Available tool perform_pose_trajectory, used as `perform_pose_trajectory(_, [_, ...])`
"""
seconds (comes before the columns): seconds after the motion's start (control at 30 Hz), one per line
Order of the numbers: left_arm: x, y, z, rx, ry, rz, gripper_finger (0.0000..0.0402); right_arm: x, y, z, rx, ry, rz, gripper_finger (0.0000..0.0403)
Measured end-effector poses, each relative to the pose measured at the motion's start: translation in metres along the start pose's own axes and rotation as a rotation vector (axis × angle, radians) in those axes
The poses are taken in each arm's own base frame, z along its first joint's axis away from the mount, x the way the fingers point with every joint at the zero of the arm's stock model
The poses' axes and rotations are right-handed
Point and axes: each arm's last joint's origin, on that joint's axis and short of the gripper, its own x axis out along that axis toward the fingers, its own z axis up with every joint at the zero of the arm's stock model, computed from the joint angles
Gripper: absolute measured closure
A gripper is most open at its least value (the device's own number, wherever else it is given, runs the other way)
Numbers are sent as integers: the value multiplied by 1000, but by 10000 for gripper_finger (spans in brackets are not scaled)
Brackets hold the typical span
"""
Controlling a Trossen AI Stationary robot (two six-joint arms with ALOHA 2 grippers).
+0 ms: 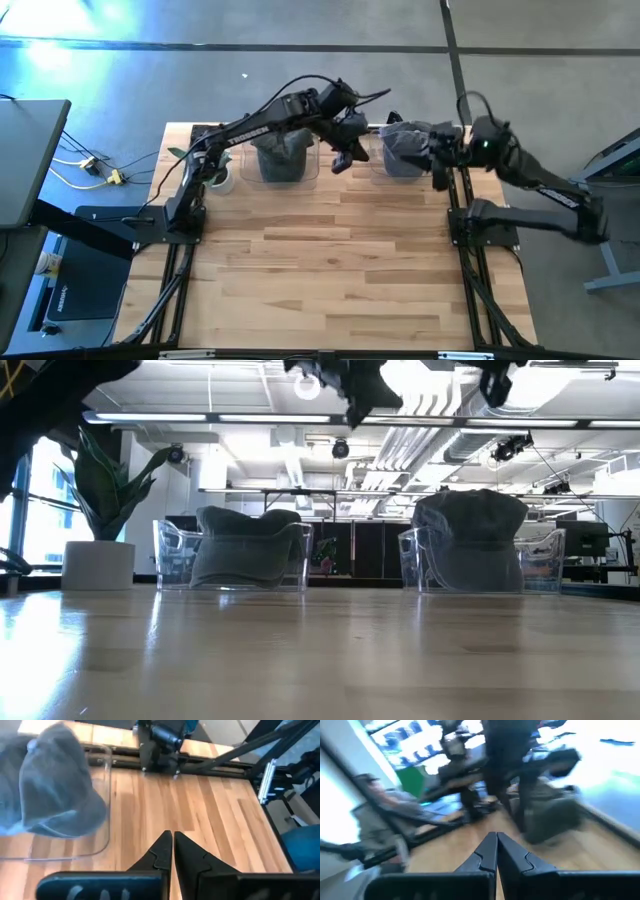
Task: Pick & Place hat
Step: Return to Home Position
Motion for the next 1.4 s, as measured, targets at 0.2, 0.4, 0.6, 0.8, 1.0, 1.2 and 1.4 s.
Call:
perform_pose_trajectory(0.2, [1,-41,7,4,16,42,398,23,20,-47,27,-64,265,402])
perform_pose_trajectory(0.4, [18,-97,7,-11,34,6,401,6,24,-89,58,-107,375,403])
perform_pose_trajectory(0.6, [33,-164,5,-38,35,25,401,-20,17,-124,76,-185,427,403])
perform_pose_trajectory(0.8, [41,-206,2,-90,-13,45,401,-26,6,-158,117,-204,446,403])
perform_pose_trajectory(1.0, [57,-219,-9,-160,-12,61,401,-20,0,-184,63,-231,486,403])
perform_pose_trajectory(1.2, [81,-214,-36,-220,36,57,401,-14,-5,-196,-33,-210,422,403])
perform_pose_trajectory(1.4, [65,-196,-52,-231,-42,59,401,-10,-13,-203,-104,-150,319,403])
